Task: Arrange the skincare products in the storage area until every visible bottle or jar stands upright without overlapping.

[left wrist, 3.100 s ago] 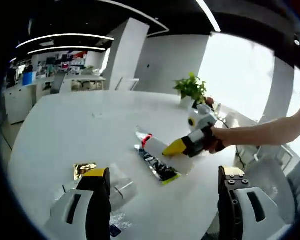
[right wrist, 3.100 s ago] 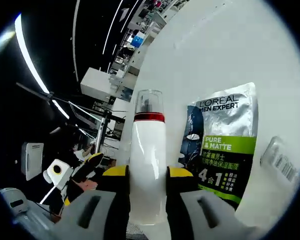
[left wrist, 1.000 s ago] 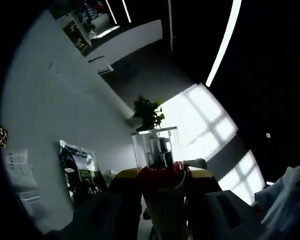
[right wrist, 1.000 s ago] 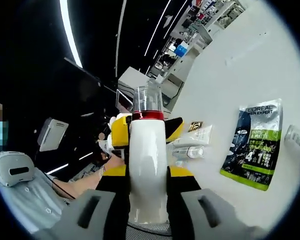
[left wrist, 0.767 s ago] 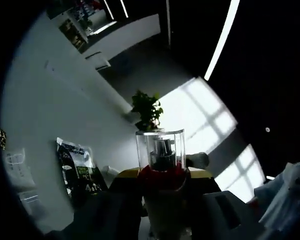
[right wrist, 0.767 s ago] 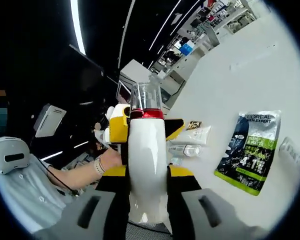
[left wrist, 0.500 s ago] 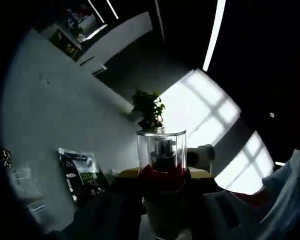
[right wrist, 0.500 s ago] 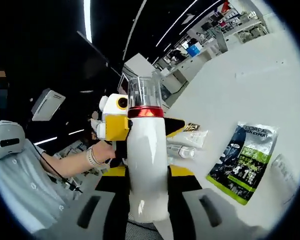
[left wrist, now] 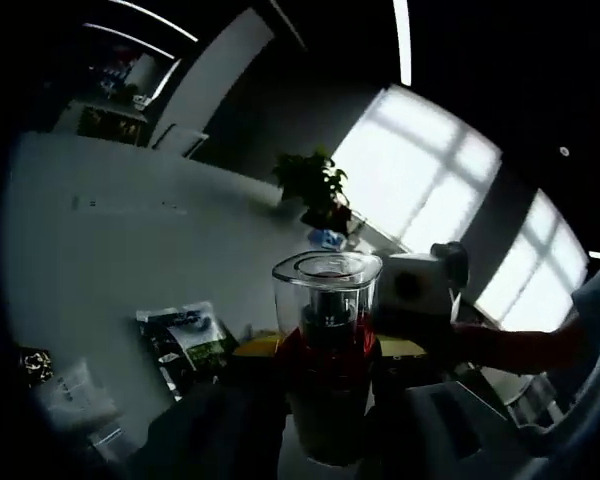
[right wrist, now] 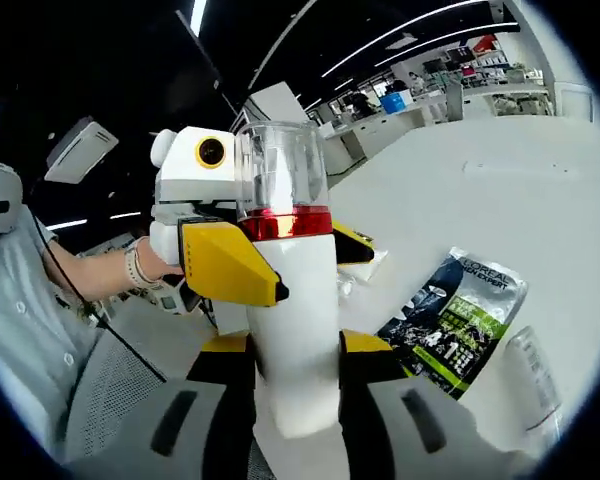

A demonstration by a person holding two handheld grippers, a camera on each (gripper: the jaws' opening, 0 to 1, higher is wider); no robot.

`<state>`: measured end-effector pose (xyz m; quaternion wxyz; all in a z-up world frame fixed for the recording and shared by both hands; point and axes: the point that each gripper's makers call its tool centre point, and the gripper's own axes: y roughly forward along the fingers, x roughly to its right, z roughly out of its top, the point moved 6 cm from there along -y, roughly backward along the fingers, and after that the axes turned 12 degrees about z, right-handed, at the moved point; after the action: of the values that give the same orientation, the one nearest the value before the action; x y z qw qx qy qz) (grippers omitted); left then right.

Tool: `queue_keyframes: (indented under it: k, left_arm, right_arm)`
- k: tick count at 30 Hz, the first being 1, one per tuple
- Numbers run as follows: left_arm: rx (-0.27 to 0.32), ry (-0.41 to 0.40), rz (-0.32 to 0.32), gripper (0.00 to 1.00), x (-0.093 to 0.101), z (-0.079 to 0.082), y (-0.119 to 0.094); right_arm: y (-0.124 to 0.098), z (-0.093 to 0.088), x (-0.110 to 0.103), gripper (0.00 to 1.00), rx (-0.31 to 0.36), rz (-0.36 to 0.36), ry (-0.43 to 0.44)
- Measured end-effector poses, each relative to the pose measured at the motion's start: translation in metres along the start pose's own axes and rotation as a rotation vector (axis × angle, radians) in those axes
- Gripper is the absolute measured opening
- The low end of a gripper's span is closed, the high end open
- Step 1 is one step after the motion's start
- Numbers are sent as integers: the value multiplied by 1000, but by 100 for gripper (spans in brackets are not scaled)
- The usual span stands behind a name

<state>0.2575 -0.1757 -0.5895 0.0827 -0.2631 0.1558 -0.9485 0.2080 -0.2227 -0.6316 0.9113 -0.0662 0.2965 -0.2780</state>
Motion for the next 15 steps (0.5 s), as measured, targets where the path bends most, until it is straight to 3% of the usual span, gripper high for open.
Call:
queue_keyframes:
  k: [15]
  left_arm:
    - [-78, 138, 59, 29, -5, -11, 17]
  right_arm:
    - [5, -15, 22, 31, -92, -22, -102]
